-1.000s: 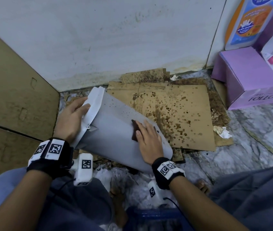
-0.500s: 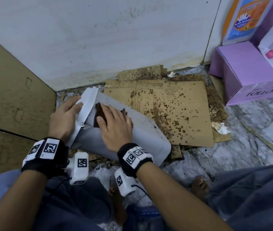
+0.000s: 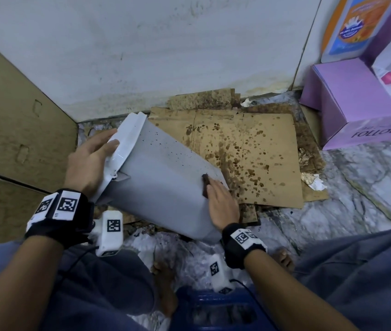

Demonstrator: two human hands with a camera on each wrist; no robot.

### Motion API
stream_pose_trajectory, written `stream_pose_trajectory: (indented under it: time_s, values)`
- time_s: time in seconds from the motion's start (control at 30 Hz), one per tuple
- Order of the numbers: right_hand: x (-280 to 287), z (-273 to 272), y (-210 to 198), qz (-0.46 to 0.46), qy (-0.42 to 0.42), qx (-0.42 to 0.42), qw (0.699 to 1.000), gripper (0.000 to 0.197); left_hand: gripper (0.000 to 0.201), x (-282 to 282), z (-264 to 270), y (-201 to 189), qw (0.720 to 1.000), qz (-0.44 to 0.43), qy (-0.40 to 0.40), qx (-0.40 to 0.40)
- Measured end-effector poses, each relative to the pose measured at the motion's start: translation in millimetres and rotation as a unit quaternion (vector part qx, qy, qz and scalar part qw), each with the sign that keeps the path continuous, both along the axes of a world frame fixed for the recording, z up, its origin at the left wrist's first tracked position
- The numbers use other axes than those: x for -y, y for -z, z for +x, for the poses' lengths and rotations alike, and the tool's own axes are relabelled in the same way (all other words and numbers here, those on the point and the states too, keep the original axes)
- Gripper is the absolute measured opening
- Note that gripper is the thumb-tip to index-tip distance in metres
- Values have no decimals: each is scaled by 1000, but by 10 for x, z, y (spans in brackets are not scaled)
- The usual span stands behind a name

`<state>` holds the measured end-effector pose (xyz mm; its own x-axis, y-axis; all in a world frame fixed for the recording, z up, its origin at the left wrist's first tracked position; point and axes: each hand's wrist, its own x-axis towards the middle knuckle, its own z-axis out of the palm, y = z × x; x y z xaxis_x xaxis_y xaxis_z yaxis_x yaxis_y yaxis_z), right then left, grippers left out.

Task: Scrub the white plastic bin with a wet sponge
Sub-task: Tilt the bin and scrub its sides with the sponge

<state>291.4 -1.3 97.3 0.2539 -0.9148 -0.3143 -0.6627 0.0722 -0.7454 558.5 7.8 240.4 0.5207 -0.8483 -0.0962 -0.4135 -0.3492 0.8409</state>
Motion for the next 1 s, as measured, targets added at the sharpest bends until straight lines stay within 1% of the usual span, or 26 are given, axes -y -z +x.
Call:
stream_pose_trajectory:
  time_s: [0.07, 0.17, 0.27, 0.33, 0.4, 0.53, 0.6, 0.67, 0.73, 0.77, 0.83, 0.9, 0.97, 1.0]
  values:
    - [-6, 223, -202, -29, -35, 17, 999, 49, 34, 19, -56, -1, 1000, -4, 18, -2]
    - [26, 534, -490, -54, -21, 73, 996, 49, 36, 55, -119, -7, 1000, -7, 29, 3]
    - [78, 545, -496, -77, -32, 96, 992, 48, 36, 93, -121, -28, 1000, -7, 23, 8]
    - [80, 420, -356, -73, -40, 106, 991, 48, 36, 115, -122, -33, 1000, -9, 23, -2]
    - [56, 232, -146, -51, -24, 100, 993, 53, 34, 132, -103, -25, 1000, -11, 17, -21]
    - [-32, -246, 337, 11, -6, 6, 1000, 67, 38, 172, -9, -5, 999, -8, 16, -29]
    - [-55, -338, 442, 46, 10, 3, 999, 57, 40, 190, 15, 2, 999, -10, 15, -28]
    - [-53, -277, 432, 54, 18, -7, 998, 51, 41, 207, 10, 5, 999, -11, 20, -34]
    - [-39, -108, 291, 25, 5, -25, 999, 52, 43, 226, 16, 0, 999, -4, 27, -39]
    - [-27, 4, 189, 1, -5, -16, 1000, 54, 44, 229, 27, 0, 999, 0, 29, -39]
    - [-8, 249, -115, -28, -14, 32, 999, 57, 44, 227, 37, 4, 999, 9, 34, -34]
    - [61, 476, -435, -50, -27, 83, 995, 53, 43, 219, 16, 17, 999, 10, 28, -29]
    - [109, 659, -660, -81, -55, 101, 990, 51, 45, 190, 30, 52, 999, 18, 21, -36]
    - [113, 701, -702, -96, -73, 100, 988, 52, 48, 148, 42, 75, 999, 22, 19, -38]
